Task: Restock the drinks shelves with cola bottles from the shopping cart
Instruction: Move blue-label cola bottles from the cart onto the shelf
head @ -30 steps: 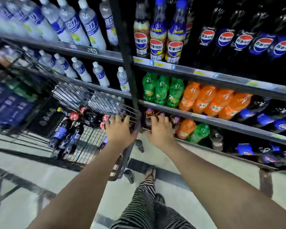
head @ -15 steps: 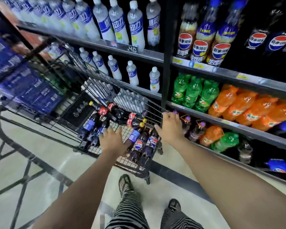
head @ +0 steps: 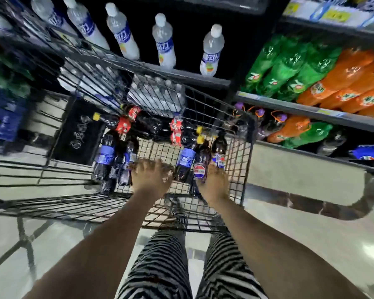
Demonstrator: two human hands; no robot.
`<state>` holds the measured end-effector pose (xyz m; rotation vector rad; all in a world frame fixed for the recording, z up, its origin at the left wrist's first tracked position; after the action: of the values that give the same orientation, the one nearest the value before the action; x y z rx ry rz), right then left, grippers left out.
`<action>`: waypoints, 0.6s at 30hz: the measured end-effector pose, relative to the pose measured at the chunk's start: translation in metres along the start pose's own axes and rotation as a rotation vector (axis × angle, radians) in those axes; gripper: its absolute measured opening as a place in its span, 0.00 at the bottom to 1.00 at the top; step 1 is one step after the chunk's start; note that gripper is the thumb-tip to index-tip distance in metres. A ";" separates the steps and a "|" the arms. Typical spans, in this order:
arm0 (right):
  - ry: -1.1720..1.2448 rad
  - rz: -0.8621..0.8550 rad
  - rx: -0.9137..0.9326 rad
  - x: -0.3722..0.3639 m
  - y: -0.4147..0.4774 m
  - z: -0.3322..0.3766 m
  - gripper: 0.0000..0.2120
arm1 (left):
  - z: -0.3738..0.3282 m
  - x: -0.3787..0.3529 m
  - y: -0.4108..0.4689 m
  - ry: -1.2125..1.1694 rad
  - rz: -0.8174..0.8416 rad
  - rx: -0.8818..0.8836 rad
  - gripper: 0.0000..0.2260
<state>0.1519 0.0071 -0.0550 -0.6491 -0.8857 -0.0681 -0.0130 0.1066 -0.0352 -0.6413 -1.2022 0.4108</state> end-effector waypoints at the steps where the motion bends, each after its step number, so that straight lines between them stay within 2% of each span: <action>1: 0.015 -0.009 -0.034 -0.009 0.001 -0.006 0.28 | -0.006 -0.008 0.008 -0.004 0.032 -0.021 0.36; 9: 0.098 -0.038 -0.126 -0.073 0.047 -0.027 0.29 | -0.051 -0.076 0.080 -0.140 0.099 -0.065 0.34; 12: 0.075 -0.108 -0.170 -0.096 0.062 -0.028 0.27 | -0.066 -0.096 0.105 -0.176 0.088 -0.111 0.35; 15: 0.020 -0.224 -0.247 -0.107 0.068 -0.029 0.28 | -0.078 -0.105 0.125 -0.404 0.047 -0.206 0.34; 18: -0.042 -0.353 -0.298 -0.113 0.073 -0.032 0.28 | -0.084 -0.111 0.142 -0.682 0.034 -0.223 0.34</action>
<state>0.1244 0.0255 -0.1896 -0.7661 -1.0337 -0.5130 0.0363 0.1258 -0.2266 -0.7392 -1.9065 0.5517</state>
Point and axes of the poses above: each hand's wrist, its own y-axis towards the middle knuckle, its own x-axis out of the back of the hand, z = x × y, the point moved 5 cm from there along y, towards the middle knuckle, and after that the axes turned 13 degrees about x, right-handed, at the moved point
